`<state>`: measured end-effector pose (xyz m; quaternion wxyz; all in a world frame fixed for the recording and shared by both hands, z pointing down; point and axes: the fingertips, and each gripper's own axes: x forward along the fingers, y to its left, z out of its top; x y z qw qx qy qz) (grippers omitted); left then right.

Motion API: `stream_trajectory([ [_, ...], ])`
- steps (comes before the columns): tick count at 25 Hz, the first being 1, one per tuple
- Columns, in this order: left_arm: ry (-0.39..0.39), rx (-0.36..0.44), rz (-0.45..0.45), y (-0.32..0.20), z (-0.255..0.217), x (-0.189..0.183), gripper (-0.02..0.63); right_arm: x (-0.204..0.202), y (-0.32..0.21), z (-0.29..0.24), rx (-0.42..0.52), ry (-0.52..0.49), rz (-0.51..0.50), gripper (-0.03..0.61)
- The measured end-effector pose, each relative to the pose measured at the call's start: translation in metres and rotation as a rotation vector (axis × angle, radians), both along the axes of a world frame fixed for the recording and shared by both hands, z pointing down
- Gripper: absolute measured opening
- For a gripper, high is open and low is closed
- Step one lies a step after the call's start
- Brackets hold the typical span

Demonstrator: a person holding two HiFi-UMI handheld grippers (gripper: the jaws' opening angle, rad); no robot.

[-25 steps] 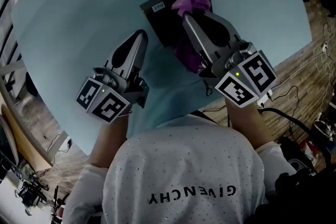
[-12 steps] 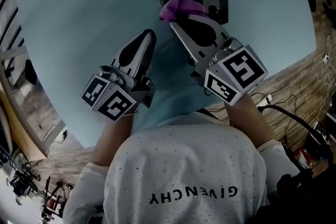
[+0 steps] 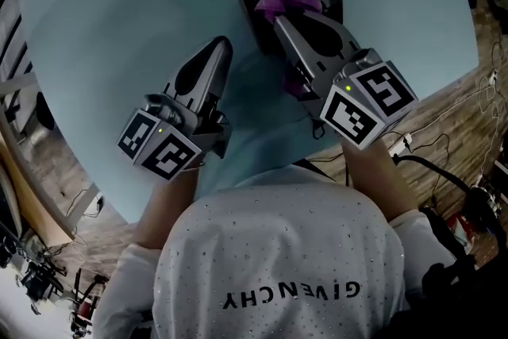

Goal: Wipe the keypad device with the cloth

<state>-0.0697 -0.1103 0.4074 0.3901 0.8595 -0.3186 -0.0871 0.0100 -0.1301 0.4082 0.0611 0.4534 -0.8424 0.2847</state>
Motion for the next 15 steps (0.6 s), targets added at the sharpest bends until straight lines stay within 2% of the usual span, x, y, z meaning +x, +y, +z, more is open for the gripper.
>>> stream_trajectory([
  [4, 0.001, -0.008, 0.013, 0.003, 0.003, 0.002, 0.000, 0.015, -0.002, 0.001, -0.003, -0.009, 0.047, 0.029],
  [9, -0.002, -0.018, 0.017, 0.001, 0.008, 0.005, 0.000, 0.044, -0.010, 0.005, -0.023, -0.078, 0.143, 0.029],
  [15, -0.010, -0.022, 0.016, 0.000, 0.009, 0.001, 0.000, 0.076, -0.019, 0.007, -0.032, -0.082, 0.238, 0.029],
])
